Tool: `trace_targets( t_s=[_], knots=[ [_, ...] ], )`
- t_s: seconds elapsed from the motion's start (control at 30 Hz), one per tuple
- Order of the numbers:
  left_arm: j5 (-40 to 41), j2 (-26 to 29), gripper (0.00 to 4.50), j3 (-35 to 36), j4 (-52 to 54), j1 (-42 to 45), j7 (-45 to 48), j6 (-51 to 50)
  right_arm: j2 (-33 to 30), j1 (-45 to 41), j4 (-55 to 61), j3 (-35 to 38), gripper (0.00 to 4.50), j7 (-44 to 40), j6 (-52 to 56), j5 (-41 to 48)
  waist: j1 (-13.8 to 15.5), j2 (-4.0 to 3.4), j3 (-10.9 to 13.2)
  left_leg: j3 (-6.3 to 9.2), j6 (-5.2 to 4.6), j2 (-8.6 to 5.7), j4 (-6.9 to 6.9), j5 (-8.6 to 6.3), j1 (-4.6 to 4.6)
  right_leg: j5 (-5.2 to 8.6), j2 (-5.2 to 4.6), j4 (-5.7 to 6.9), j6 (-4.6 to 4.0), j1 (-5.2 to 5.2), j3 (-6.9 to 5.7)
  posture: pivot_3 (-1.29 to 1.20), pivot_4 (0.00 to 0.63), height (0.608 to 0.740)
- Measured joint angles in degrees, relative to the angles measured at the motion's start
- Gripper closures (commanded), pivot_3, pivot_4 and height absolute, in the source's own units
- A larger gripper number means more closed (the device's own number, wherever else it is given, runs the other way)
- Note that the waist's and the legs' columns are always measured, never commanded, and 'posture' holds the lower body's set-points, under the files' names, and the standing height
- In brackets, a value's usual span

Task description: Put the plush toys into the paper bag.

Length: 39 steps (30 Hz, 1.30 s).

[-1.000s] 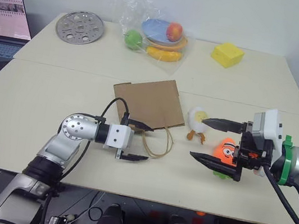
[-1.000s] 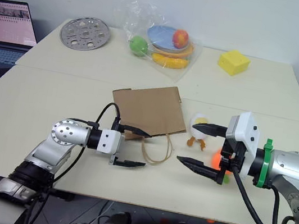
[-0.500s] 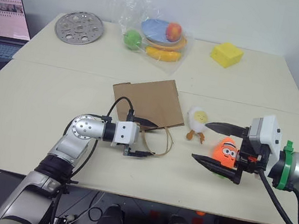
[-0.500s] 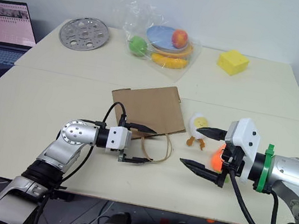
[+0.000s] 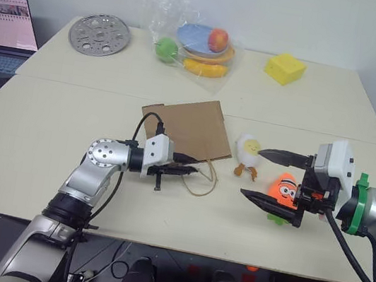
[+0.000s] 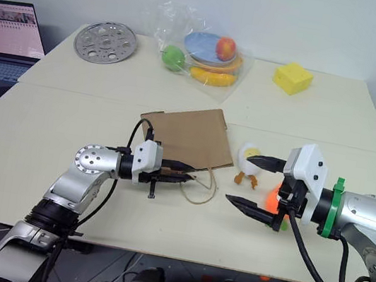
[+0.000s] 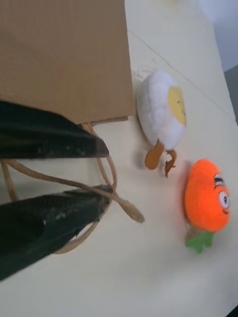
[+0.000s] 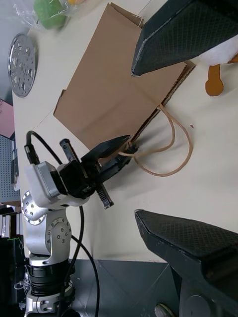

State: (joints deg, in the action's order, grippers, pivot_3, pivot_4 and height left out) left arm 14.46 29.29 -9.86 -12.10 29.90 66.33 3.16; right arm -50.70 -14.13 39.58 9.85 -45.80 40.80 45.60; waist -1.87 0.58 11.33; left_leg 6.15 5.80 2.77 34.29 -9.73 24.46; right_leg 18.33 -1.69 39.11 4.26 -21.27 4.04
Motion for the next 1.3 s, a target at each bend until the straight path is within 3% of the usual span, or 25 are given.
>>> trace_targets(
  t_s=[0.27,0.47,0.57,0.93,1.3],
  knots=[
    [12.97,-0.12,4.47,8.22,5.07,6.44,-2.93,-21.75,3.37,-2.07,-2.8,-1.99,0.0,2.38,-0.53,-2.46,-0.04,0.0,0.0,0.03,0.0,0.0,0.01,0.0,0.0,0.0,0.01,0.0,0.01,0.01,-0.03,0.0,0.15,0.74],
    [15.27,0.49,4.47,10.29,5.5,8.52,-3.01,-26.64,11.6,-9.45,-6.32,-9.11,0.0,8.71,0.17,-6.74,-0.84,0.0,0.0,0.04,0.01,0.0,0.01,0.01,-0.01,0.0,0.02,0.06,0.0,-0.02,-0.02,0.0,0.15,0.74],
    [15.46,0.64,4.5,10.43,5.47,9.06,-3.01,-26.79,15.51,-12.22,-7.79,-11.94,0.53,11.55,1.21,-8.14,-0.89,0.0,0.0,0.07,0.01,0.0,0.0,0.01,0.01,0.0,0.01,0.05,0.0,-0.02,-0.04,0.0,0.15,0.74],
    [15.4,0.23,4.5,10.88,5.28,10.69,-4.57,-26.77,28.49,-19.06,-21.16,-24.39,4.44,14.94,1.88,-17.04,-1.11,0.0,0.0,0.09,0.0,0.0,-0.01,0.01,0.04,0.0,0.02,0.13,-0.01,-0.1,-0.06,0.0,0.15,0.74],
    [15.95,1.36,4.5,12.29,6.18,10.16,-4.17,-26.88,39.91,-23.73,-45.99,-29.19,4.44,19.96,-12.94,-34.01,-1.35,0.0,0.0,0.1,0.01,0.0,-0.02,0.01,0.03,-0.01,0.01,0.4,-0.01,-0.2,-0.08,0.0,0.15,0.74]
  ],
)
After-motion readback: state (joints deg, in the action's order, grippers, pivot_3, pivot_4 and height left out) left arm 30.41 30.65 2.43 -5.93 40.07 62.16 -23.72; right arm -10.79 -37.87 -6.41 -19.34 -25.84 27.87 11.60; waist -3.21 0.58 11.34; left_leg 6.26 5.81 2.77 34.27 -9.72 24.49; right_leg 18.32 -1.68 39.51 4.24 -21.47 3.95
